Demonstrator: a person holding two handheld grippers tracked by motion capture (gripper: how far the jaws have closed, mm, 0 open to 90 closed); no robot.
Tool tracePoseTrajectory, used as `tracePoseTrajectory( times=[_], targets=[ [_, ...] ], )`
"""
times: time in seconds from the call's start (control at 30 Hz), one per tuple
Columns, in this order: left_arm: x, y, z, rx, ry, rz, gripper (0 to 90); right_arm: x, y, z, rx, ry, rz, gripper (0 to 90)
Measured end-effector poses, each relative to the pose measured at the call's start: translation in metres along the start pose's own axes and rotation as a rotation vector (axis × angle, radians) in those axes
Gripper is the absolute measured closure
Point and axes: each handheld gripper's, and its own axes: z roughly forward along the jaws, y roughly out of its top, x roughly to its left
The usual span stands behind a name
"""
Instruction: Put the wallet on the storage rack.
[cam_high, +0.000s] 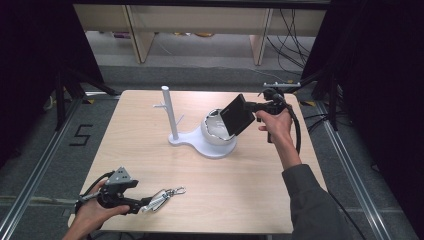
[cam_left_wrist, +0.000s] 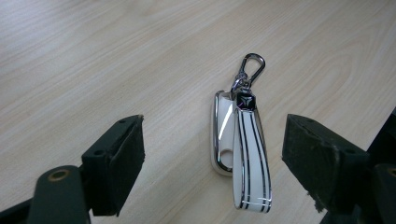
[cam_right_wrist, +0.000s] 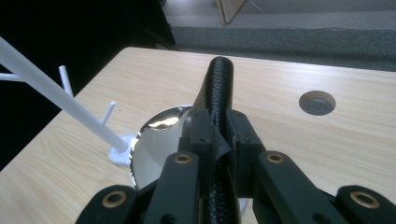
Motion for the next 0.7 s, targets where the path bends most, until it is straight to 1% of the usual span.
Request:
tracePoseTrajectory(
  times=[0.03, 0.07, 0.1, 0.13, 0.17, 0.2, 0.23, 0.27, 0.3, 0.33, 0.37, 0.4, 0.43, 0.47, 0.5, 0.53, 0.57, 0.6, 0.63, 0.67, 0.7],
  targets=[
    [0.0, 0.0, 0.0, 0.004, 0.002, 0.001, 20.7, 0.002, 0.0, 0.003, 0.008, -0.007, 0.024, 82.9],
    [0.0, -0.001, 0.001, -0.001, -0.001, -0.007, 20.7, 0.0, 0.001, 0.006, 0.008, -0.013, -0.013, 82.9],
    [0.001, -0.001, 0.001, 0.004, -0.003, 0.007, 20.7, 0.001, 0.002, 0.01, 0.005, -0.002, 0.006, 82.9],
    [0.001, -0.001, 0.001, 0.006, -0.002, 0.006, 20.7, 0.001, 0.003, 0.011, 0.002, 0.003, 0.0, 82.9],
    [0.001, -0.001, 0.001, 0.01, 0.001, 0.006, 20.7, 0.002, 0.003, 0.013, 0.005, 0.0, 0.019, 82.9],
    [0.001, -0.001, 0.002, 0.003, 0.003, -0.004, 20.7, 0.002, 0.004, 0.015, 0.003, 0.001, 0.017, 82.9],
    [0.001, -0.001, 0.002, 0.003, 0.003, -0.004, 20.7, 0.002, 0.006, 0.017, 0.005, 0.0, 0.015, 83.0],
    [0.002, -0.001, 0.001, 0.01, 0.001, 0.006, 20.7, 0.005, 0.006, 0.017, 0.013, -0.003, 0.052, 83.0],
    [0.002, -0.001, 0.0, 0.01, 0.0, 0.006, 20.7, 0.003, 0.007, 0.018, 0.007, 0.002, 0.011, 83.1],
    [0.002, -0.002, 0.0, 0.009, 0.001, 0.005, 20.7, 0.004, 0.007, 0.019, 0.008, 0.001, 0.027, 83.1],
    [0.002, -0.002, 0.001, 0.009, 0.001, 0.003, 20.7, 0.004, 0.007, 0.02, 0.007, 0.007, 0.022, 83.2],
    [0.002, -0.002, 0.001, 0.011, 0.002, 0.002, 20.7, 0.006, 0.008, 0.02, 0.019, 0.004, 0.047, 83.2],
    [0.002, -0.002, 0.002, 0.006, 0.009, -0.009, 20.7, 0.004, 0.008, 0.022, 0.015, 0.003, 0.026, 83.2],
    [0.001, -0.003, 0.003, 0.004, 0.006, -0.011, 20.7, 0.004, 0.008, 0.023, 0.015, 0.003, 0.033, 83.2],
    [0.001, -0.003, 0.003, 0.001, 0.001, -0.015, 20.7, 0.003, 0.008, 0.024, 0.014, -0.006, 0.021, 83.3],
    [0.002, -0.003, 0.002, 0.012, 0.0, -0.002, 20.7, 0.002, 0.008, 0.026, 0.015, 0.0, 0.028, 83.3],
    [0.002, -0.003, 0.003, 0.007, -0.001, -0.006, 20.7, 0.002, 0.008, 0.027, 0.015, 0.001, 0.041, 83.2],
    [0.002, -0.003, 0.003, 0.022, -0.005, 0.005, 20.7, 0.002, 0.008, 0.028, 0.016, 0.003, 0.035, 83.3],
    [0.002, -0.003, 0.004, 0.019, -0.004, -0.002, 20.7, 0.001, 0.008, 0.029, 0.017, -0.005, 0.028, 83.2],
    [0.002, -0.003, 0.004, 0.019, 0.0, -0.008, 20.7, 0.002, 0.007, 0.031, 0.021, -0.008, 0.052, 83.2],
    [0.002, -0.003, 0.004, 0.022, -0.009, -0.004, 20.8, 0.0, 0.007, 0.033, 0.019, -0.011, 0.033, 83.2]
  ],
)
